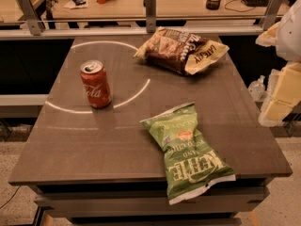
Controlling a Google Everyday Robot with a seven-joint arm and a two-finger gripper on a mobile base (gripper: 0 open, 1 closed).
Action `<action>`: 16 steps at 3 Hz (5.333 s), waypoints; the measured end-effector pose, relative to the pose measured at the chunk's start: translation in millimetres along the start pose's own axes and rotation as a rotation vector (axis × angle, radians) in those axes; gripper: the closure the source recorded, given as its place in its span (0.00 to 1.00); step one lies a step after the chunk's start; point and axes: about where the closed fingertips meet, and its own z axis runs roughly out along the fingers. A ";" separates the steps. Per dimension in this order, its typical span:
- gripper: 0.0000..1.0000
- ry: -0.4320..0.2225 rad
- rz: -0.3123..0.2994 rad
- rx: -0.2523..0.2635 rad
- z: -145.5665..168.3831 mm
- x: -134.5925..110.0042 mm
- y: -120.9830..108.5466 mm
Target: Move brown chip bag near coke can
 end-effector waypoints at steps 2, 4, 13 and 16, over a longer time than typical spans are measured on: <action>0.00 -0.031 0.048 0.020 2.0 -7.9 -15.2; 0.00 -0.070 0.232 0.229 27.1 -31.7 -69.4; 0.15 -0.315 0.305 0.050 215.4 -127.8 -250.3; 0.87 -0.388 0.259 0.062 162.3 -132.7 -230.1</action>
Offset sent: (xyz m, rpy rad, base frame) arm 0.0427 0.0076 0.0045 0.0986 -0.0334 -0.1090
